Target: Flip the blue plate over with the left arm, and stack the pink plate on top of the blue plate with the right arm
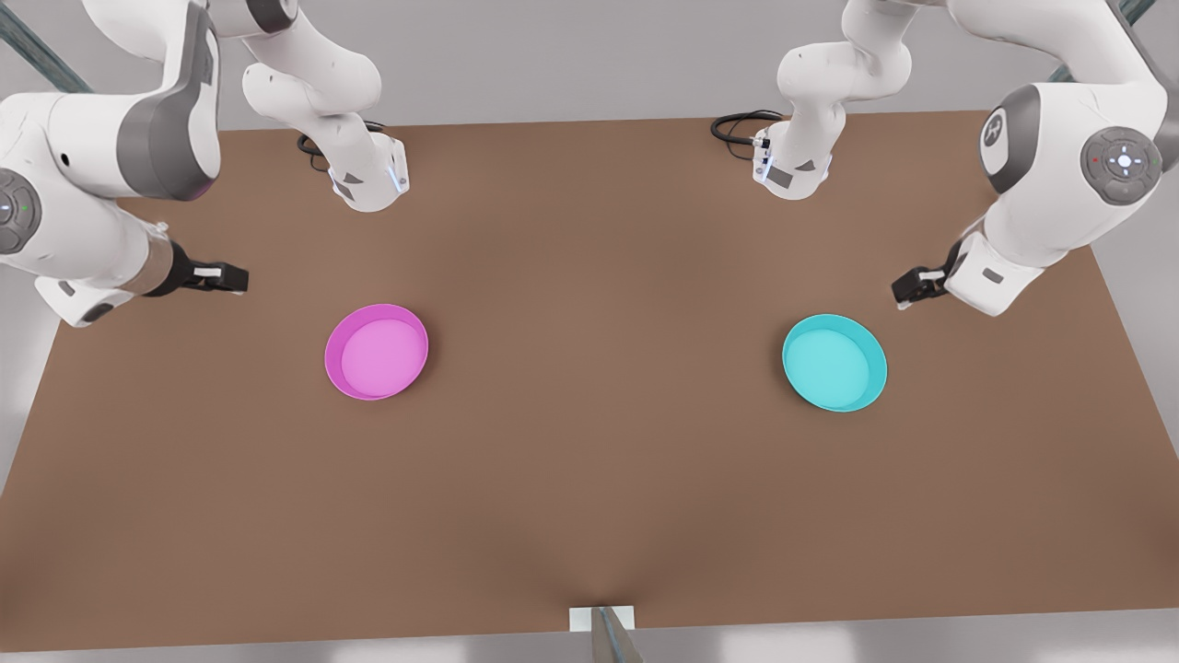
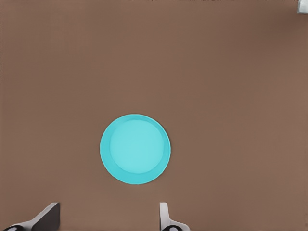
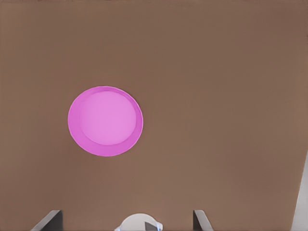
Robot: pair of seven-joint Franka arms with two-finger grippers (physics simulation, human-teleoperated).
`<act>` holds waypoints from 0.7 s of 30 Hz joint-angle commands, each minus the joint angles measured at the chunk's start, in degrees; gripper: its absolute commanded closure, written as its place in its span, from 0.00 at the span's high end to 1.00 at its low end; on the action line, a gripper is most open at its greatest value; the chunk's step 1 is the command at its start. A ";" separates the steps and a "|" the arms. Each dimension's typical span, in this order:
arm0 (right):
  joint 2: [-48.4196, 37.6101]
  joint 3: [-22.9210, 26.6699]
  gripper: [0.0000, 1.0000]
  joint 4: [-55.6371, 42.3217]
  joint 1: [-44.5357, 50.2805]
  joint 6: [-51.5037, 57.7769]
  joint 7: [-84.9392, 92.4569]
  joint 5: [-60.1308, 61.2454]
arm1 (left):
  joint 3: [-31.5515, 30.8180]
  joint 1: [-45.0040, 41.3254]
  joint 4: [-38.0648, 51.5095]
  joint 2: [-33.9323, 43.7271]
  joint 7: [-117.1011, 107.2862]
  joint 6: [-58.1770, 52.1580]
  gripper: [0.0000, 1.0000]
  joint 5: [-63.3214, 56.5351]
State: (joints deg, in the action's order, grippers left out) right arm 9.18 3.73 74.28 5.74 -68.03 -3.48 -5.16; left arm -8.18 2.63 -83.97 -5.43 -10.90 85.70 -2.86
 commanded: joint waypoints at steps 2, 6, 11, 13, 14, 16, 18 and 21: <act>0.13 -0.03 1.00 0.07 -0.03 -2.20 -1.53 -0.20 | 0.01 -0.17 0.04 -0.55 -4.74 2.71 1.00 0.22; 1.63 0.05 1.00 0.42 -0.12 -1.84 -1.61 -0.29 | 10.38 2.91 -13.92 -9.86 17.55 15.18 1.00 14.99; 2.15 0.05 1.00 0.60 -0.03 -1.76 -1.88 -0.29 | 12.05 3.26 -33.45 -11.45 44.64 41.03 1.00 18.50; 2.24 0.05 1.00 0.78 0.24 -1.67 -1.97 -0.29 | 14.07 3.88 -33.98 -12.85 55.80 40.59 1.00 22.81; 2.24 0.05 1.00 0.78 0.32 -1.67 -2.23 -0.29 | 14.07 4.41 -33.98 -13.64 58.80 40.59 1.00 22.81; 2.24 0.05 1.00 0.86 0.41 -1.67 -2.32 -0.29 | 16.53 4.49 -33.62 -14.43 65.92 40.42 1.00 22.72; 3.03 0.05 1.00 0.78 0.24 -1.32 -2.41 -0.29 | 16.53 4.49 -33.62 -16.28 64.43 40.42 1.00 22.90; 3.03 0.05 1.00 0.69 0.32 -1.40 -2.41 -0.29 | 16.53 4.49 -33.89 -18.56 64.08 40.86 1.00 22.90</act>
State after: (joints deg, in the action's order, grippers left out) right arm 12.26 3.76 75.00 6.04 -69.52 -4.87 -5.47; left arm 8.32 7.13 -117.80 -23.55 21.83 123.27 19.57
